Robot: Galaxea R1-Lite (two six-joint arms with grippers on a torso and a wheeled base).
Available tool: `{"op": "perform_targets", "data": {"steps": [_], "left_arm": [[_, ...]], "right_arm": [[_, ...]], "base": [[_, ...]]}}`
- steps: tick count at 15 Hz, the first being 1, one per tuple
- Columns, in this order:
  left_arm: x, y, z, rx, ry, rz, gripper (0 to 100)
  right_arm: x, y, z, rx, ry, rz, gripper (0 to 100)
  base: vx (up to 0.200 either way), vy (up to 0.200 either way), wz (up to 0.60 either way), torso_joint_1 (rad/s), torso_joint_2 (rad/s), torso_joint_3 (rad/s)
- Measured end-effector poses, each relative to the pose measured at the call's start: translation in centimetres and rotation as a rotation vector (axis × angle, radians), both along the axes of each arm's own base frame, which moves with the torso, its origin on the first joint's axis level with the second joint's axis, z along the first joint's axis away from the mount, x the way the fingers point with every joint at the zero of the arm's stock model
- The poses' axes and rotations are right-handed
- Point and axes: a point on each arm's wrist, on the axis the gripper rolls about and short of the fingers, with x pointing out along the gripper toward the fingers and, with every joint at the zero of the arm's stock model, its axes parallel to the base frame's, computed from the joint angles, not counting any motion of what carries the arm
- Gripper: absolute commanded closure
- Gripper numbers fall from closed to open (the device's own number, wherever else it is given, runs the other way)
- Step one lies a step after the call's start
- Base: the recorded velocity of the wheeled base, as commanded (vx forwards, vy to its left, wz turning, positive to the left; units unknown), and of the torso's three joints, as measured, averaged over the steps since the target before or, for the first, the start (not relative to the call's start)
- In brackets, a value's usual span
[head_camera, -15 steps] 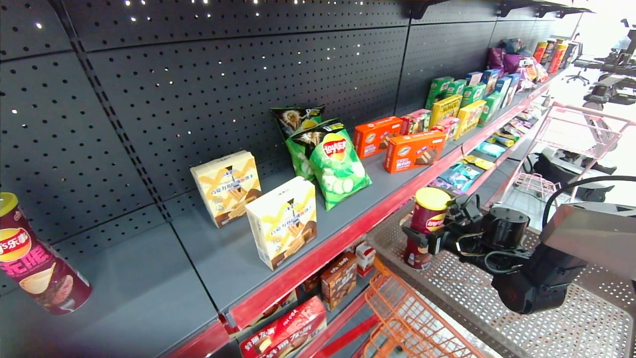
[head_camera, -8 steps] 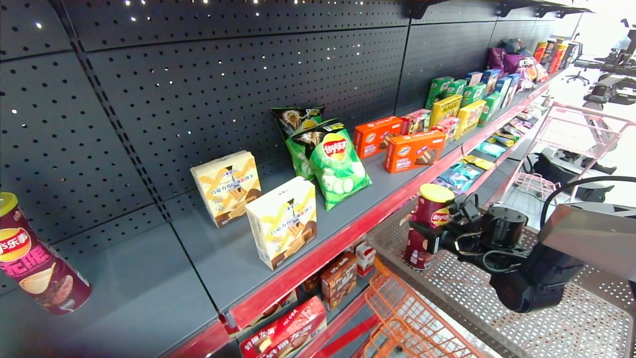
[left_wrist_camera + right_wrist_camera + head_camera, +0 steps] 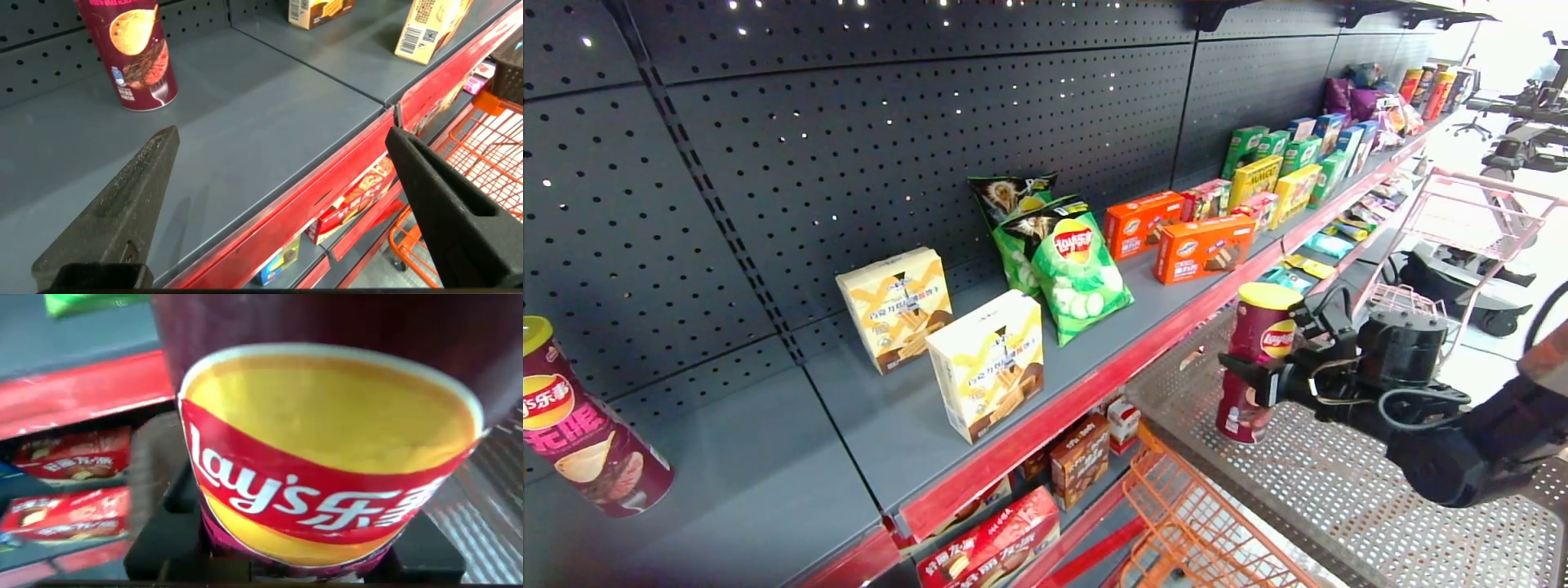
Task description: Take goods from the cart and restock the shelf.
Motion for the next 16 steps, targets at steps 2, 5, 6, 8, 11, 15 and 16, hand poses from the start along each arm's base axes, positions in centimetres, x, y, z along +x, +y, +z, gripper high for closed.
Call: {"op": "perform_targets", "data": {"steps": [2, 5, 6, 8, 11, 15, 16], "left_arm": [[0.0, 0.0, 0.0, 0.0, 0.0, 0.0, 0], [0.0, 0.0, 0.0, 0.0, 0.0, 0.0, 0], [0.0, 0.0, 0.0, 0.0, 0.0, 0.0, 0], [0.0, 0.0, 0.0, 0.0, 0.0, 0.0, 0], [0.0, 0.0, 0.0, 0.0, 0.0, 0.0, 0], [0.0, 0.0, 0.0, 0.0, 0.0, 0.0, 0], [0.0, 0.0, 0.0, 0.0, 0.0, 0.0, 0]], "right_arm": [[-2.9, 0.4, 2.5, -0.003, 0.045, -0.051, 100], [-8.1, 0.3, 6.2, -0.024, 0.082, -0.155, 100], [-9.8, -0.1, 7.4, -0.026, 0.07, -0.184, 100], [-13.2, -1.9, 9.3, -0.035, 0.037, -0.256, 100], [-18.2, -4.7, 9.4, -0.045, 0.021, -0.335, 100], [-23.2, -6.7, 7.8, -0.063, 0.067, -0.431, 100], [-23.9, -6.8, 7.7, -0.061, 0.054, -0.442, 100]], "base": [[0.0, 0.0, 0.0, 0.0, 0.0, 0.0], [0.0, 0.0, 0.0, 0.0, 0.0, 0.0], [0.0, 0.0, 0.0, 0.0, 0.0, 0.0], [0.0, 0.0, 0.0, 0.0, 0.0, 0.0], [0.0, 0.0, 0.0, 0.0, 0.0, 0.0], [0.0, 0.0, 0.0, 0.0, 0.0, 0.0], [0.0, 0.0, 0.6, -0.002, 0.0, 0.007]]}}
